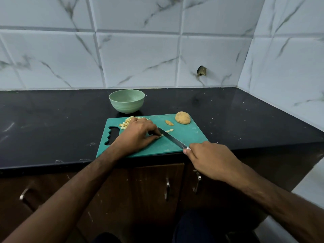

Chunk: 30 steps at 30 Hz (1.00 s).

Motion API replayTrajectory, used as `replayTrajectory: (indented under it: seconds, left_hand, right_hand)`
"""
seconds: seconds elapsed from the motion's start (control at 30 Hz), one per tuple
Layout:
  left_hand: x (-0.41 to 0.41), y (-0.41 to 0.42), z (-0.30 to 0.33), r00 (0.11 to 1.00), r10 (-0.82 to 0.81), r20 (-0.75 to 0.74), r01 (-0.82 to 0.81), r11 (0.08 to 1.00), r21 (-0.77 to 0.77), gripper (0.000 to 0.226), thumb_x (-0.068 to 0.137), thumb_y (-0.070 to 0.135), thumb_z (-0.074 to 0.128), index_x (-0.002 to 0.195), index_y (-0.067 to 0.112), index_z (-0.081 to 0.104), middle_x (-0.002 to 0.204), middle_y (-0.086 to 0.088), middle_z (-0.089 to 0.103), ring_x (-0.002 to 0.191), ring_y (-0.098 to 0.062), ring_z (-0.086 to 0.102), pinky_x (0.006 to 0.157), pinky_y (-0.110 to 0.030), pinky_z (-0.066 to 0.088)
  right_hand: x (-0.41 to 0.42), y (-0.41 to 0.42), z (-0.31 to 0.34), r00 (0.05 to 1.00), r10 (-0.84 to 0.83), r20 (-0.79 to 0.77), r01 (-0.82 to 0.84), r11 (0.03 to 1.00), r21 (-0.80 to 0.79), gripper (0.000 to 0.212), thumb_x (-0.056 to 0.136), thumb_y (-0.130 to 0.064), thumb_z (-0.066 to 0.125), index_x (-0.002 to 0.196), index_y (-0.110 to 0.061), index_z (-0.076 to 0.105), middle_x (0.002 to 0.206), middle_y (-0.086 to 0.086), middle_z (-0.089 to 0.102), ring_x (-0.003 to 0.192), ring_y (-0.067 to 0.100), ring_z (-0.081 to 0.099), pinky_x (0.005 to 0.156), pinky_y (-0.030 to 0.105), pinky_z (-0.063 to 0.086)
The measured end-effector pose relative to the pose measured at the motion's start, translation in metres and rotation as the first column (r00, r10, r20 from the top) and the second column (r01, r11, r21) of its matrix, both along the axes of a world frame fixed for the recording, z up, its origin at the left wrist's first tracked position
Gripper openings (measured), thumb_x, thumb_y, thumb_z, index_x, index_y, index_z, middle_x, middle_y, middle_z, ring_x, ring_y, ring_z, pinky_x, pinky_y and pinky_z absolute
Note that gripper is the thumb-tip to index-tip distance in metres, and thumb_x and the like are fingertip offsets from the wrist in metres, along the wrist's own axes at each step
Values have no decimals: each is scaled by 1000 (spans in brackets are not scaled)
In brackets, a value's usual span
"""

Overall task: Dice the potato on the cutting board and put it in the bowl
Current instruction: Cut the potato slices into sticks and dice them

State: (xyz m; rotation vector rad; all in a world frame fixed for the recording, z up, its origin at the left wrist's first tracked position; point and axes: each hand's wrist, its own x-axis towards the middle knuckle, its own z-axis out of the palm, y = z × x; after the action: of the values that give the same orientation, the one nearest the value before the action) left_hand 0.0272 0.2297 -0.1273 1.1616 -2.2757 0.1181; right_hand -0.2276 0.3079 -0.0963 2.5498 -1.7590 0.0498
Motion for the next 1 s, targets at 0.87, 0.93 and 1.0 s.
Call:
replayTrajectory:
  seconds: [0.87, 0.93, 1.0]
  left_hand:
    - [-1, 3, 1, 998, -29, -64, 30, 1000, 2, 27, 89, 31, 76, 90, 29, 49, 80, 15, 61, 78, -4, 58, 85, -40, 44]
    - [-1, 4, 1, 999, -17, -35, 17, 1000, -3, 24, 90, 31, 74, 92, 29, 50, 83, 15, 61, 81, -5, 57, 85, -38, 41]
    - [-1, 5, 1, 1000, 6, 11, -5, 999, -42, 20, 91, 32, 71, 95, 29, 52, 87, 16, 60, 84, -5, 54, 83, -36, 36]
  right_hand:
    - [8, -4, -5, 1000, 12, 12, -12, 1000, -24, 36, 109, -50, 24, 92, -28, 48, 76, -10, 50, 68, 7, 51, 63, 33, 39]
    - [6, -4, -6, 1000, 13, 21, -13, 1000, -9, 36, 109, -49, 25, 92, -28, 48, 75, -10, 49, 66, 6, 49, 61, 33, 38]
    - [6, -4, -8, 1000, 24, 7, -24, 999, -22, 36, 109, -49, 25, 92, -28, 48, 75, -10, 50, 66, 6, 50, 58, 31, 36]
